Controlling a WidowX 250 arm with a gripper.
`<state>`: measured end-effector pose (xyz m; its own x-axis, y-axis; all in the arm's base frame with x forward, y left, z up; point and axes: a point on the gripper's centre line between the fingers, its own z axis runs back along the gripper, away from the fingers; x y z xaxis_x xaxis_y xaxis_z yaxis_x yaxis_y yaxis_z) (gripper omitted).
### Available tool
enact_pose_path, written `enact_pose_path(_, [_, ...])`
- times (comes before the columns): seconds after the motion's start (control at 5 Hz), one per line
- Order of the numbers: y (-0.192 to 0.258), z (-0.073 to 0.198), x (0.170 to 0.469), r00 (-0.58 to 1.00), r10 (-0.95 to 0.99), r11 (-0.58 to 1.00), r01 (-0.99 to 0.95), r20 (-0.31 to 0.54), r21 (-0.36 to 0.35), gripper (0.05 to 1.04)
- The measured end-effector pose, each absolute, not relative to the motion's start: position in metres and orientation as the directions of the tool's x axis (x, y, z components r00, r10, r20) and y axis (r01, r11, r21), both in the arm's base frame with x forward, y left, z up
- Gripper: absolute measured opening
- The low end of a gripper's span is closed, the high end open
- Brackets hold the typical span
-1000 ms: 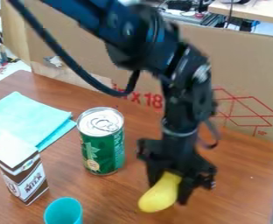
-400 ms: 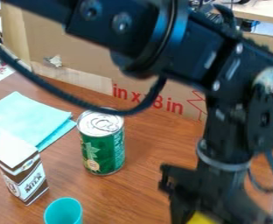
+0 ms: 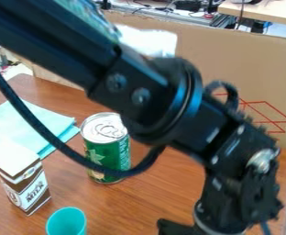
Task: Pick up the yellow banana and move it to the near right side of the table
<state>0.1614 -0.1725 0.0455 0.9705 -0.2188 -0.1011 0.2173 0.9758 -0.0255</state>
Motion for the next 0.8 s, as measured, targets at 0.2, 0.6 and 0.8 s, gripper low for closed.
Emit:
enact_pose_path(0.2, [-0.176,0.027,0.163,0.962,-0.262,0.964,0.257,-0.081,-0.064,0.612])
enact_pose_path(0.6, [-0.187,0.019,0.169,0.961,-0.265,0.959,0.254,-0.076,-0.127,0.687])
enact_pose_path(0.8, [-0.188,0.020,0.169,0.962,-0.261,0.960,0.250,-0.082,-0.124,0.921])
